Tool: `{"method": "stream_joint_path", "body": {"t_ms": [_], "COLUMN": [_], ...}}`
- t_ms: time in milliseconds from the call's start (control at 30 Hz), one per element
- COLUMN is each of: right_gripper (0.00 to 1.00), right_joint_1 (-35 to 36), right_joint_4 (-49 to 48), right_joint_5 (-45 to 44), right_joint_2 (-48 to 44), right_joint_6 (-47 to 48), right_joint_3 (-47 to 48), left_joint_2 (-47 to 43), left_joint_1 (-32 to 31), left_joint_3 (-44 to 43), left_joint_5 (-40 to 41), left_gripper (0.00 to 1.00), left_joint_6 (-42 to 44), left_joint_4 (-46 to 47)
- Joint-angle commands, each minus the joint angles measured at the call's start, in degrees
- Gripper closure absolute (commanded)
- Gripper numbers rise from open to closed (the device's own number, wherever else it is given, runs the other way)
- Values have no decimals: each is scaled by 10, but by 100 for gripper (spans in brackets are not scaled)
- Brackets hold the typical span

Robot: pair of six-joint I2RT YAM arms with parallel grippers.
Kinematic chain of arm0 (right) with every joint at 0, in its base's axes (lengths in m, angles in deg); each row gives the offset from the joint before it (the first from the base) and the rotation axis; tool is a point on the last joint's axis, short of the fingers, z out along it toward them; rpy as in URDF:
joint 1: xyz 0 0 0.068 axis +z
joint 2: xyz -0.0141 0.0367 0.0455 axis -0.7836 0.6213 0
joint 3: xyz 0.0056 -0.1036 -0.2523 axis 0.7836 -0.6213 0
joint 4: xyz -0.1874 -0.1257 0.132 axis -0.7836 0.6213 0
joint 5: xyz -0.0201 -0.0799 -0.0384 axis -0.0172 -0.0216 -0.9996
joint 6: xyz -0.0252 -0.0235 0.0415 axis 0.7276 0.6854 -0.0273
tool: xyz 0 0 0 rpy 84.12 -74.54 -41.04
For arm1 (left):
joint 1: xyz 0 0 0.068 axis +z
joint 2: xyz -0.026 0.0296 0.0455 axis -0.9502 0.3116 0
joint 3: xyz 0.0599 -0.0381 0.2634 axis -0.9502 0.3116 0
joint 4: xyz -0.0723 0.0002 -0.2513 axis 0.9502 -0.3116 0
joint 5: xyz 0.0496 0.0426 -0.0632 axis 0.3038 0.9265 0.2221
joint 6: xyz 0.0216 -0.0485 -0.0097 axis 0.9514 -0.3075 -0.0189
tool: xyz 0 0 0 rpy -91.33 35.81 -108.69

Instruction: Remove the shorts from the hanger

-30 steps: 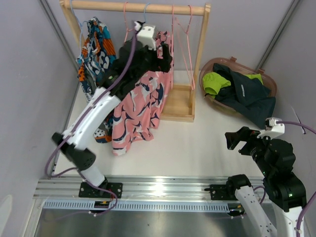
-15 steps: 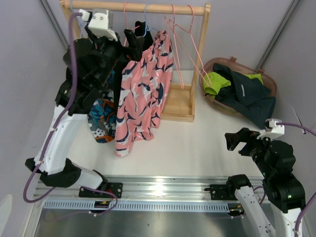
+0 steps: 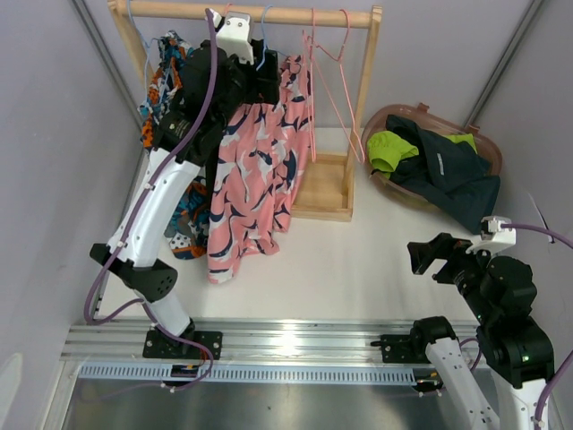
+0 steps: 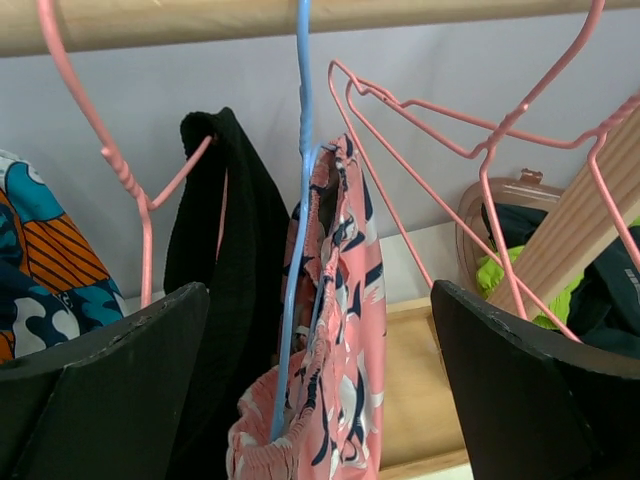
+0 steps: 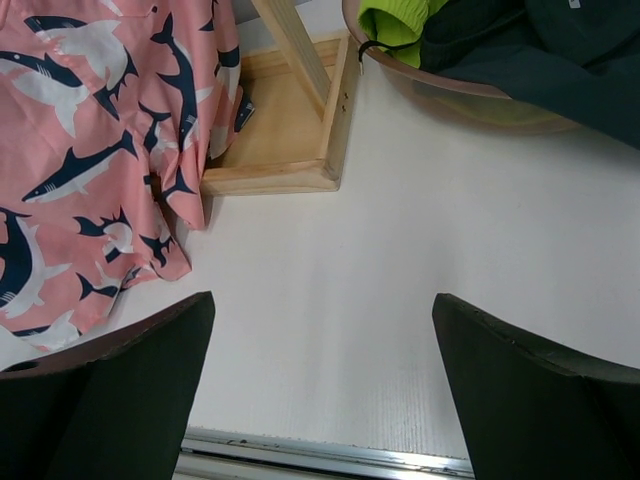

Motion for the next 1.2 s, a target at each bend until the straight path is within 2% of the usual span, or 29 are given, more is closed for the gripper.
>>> {"method": "stream_joint_path", "body": {"t_ms": [0, 67, 100, 200, 567, 633, 667, 700, 733, 867, 1033, 1167], "right_gripper": [0, 1, 1, 1, 1, 1, 1, 1, 1, 0, 1, 0], "right_joint_1": [-2, -2, -2, -1, -2, -2, -3, -2, -2, -2, -3, -5], "right_joint_4": [-16, -16, -16, -16, -15, -15, -15, -14, -15, -17, -19, -21], "right_joint_5": [6, 6, 5, 5, 5, 5, 5, 5, 5, 5, 5, 7], "right_joint_2": [-10, -10, -10, -10, -15, -15, -15, -16, -15, -14, -16, -15], "right_joint_6": [8, 8, 8, 7, 7, 7, 7, 7, 7, 7, 5, 6], "right_joint_3": [-1, -1, -2, -2, -2, -2, -2, -2, -2, -4, -5, -6], "left_joint_2": [-3, -2, -2, -2, 7, 8, 9, 12, 16, 8, -15, -38], "left_joint_1": [9, 9, 9, 9, 9, 9, 9, 9, 9, 9, 9, 9], "left_joint_3": [-28, -21, -17, -2, 19, 29, 31, 28, 27, 12, -75, -97], "left_joint_5": [7, 4, 2, -4, -2, 1, 5, 11, 26, 29, 16, 5], "left_gripper": [1, 3, 10, 21, 43, 54, 77, 93, 100, 100, 100, 100], "left_joint_6": [14, 12, 11, 9, 4, 3, 3, -2, -3, -7, -11, -5], "left_joint_4": [9, 7, 7, 5, -4, -4, -4, -5, -9, -5, -18, 0]}}
